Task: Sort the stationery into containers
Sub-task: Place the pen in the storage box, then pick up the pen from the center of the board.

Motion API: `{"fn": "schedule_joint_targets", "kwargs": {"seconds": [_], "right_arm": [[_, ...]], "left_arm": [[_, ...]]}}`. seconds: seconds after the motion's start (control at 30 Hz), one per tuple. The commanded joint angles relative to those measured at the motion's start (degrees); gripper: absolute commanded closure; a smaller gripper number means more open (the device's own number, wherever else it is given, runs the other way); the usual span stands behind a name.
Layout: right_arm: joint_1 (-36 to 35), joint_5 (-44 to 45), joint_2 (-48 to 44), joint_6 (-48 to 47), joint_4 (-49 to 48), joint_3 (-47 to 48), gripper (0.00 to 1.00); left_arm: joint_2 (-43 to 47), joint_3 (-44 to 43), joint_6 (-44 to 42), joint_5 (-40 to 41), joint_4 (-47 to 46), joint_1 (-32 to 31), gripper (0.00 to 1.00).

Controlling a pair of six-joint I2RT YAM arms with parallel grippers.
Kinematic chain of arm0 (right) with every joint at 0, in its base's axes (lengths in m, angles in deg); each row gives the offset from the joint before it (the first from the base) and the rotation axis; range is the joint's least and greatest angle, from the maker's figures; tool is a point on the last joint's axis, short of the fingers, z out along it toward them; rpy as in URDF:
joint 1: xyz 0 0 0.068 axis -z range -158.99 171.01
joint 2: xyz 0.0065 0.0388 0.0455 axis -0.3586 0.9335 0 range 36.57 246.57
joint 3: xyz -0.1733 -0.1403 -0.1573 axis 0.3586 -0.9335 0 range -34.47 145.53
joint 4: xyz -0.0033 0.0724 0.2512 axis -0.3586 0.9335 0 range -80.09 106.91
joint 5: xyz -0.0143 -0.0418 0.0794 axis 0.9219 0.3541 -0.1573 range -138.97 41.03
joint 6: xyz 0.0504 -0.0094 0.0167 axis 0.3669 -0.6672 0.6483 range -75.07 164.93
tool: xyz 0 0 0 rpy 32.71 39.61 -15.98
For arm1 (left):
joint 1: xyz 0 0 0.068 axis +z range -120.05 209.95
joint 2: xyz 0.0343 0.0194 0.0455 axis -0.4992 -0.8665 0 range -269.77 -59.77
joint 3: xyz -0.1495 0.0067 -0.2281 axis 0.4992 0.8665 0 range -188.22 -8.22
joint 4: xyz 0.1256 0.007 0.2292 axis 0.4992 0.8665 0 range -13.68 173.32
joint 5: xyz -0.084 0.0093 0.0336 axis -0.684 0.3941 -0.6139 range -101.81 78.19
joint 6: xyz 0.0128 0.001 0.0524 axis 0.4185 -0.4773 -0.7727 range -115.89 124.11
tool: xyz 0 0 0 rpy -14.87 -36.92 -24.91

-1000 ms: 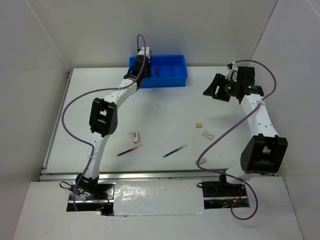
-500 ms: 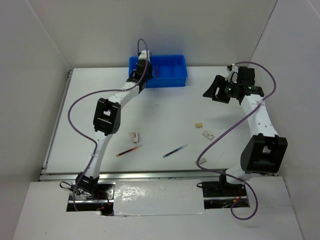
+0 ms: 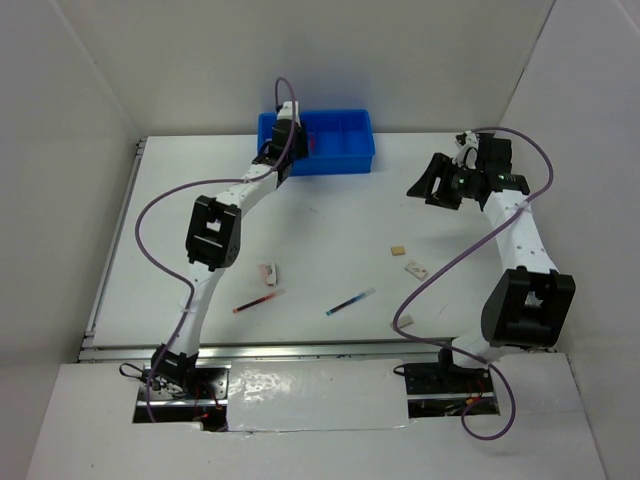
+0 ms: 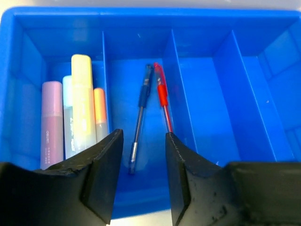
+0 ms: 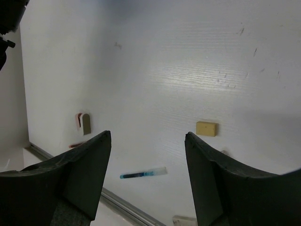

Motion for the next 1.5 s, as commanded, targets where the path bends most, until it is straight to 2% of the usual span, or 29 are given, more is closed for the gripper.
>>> {"fn": "schedule_joint_targets", "kwargs": {"seconds": [0.0, 0.1, 0.17, 0.2, 0.23, 0.3, 0.33, 0.37, 0.4, 0.5, 0.6, 0.7, 0.83, 0.93, 1.0, 1.17, 1.47], "right_arm": [[0.5, -2.0, -2.6, 0.1, 0.6, 0.1, 0.29], [0.4, -2.8, -3.8, 0.2, 0.5, -0.2, 0.29], [0.0, -3.1, -4.9, -0.9, 0.9, -0.2, 0.3], [-0.4, -3.0, -5.4, -1.3, 0.9, -0.4, 0.3], [-0.7, -2.7, -6.3, -2.4, 1.2, -0.7, 0.29], [-2.0, -2.0, -7.8, -3.4, 1.6, -1.9, 0.3], [-2.5, -1.6, -8.2, -4.5, 2.1, -3.0, 0.3], [-3.8, -1.1, -8.6, -5.0, 2.4, -3.3, 0.3], [-4.6, 0.0, -9.7, -5.5, 2.7, -3.7, 0.3], [-7.7, 3.2, -11.8, -7.1, 3.1, -5.6, 0.31], [-10.3, 5.2, -14.2, -7.4, 2.5, -7.7, 0.31], [-11.7, 6.6, -16.0, -7.3, 2.7, -8.7, 0.31], [-12.2, 7.0, -16.7, -7.3, 4.0, -8.5, 0.31], [-12.3, 7.4, -17.3, -7.4, 4.7, -8.6, 0.31], [-12.2, 7.6, -17.7, -7.5, 4.8, -9.0, 0.31], [-12.2, 7.8, -17.1, -7.3, 4.9, -9.1, 0.31], [-12.2, 8.1, -16.2, -7.8, 5.8, -8.2, 0.31]], "left_arm": [[6.6, 1.0, 0.6, -1.5, -2.5, 0.6, 0.47], [13.9, 3.2, 0.7, -3.0, 0.9, 1.5, 0.48], [22.4, 8.1, -2.5, -8.2, 3.8, 2.8, 0.49], [25.4, 10.3, -6.1, -11.0, 8.2, 3.3, 0.5], [32.2, 15.8, -8.1, -19.8, 10.4, 5.2, 0.51], [39.4, 22.8, -13.4, -29.7, 15.4, 8.9, 0.51], [46.1, 29.6, -15.1, -36.9, 17.6, 10.2, 0.5], [49.3, 32.7, -17.4, -39.2, 20.1, 11.1, 0.5], [52.1, 35.7, -24.7, -41.0, 26.2, 12.6, 0.5], [66.6, 49.1, -34.0, -43.9, 34.5, 15.2, 0.51], [77.1, 66.5, -43.0, -44.0, 38.8, 15.2, 0.51], [85.1, 76.8, -50.6, -43.4, 44.7, 14.2, 0.5], [88.7, 84.5, -61.5, -43.4, 50.3, 13.6, 0.51], [89.1, 89.9, -64.0, -40.2, 49.8, 12.8, 0.54], [89.3, 92.8, -63.9, -36.2, 46.2, 12.6, 0.54], [85.5, 94.7, -63.2, -32.7, 43.1, 9.6, 0.53], [78.2, 92.9, -58.9, -36.6, 37.2, 7.1, 0.52]]}}
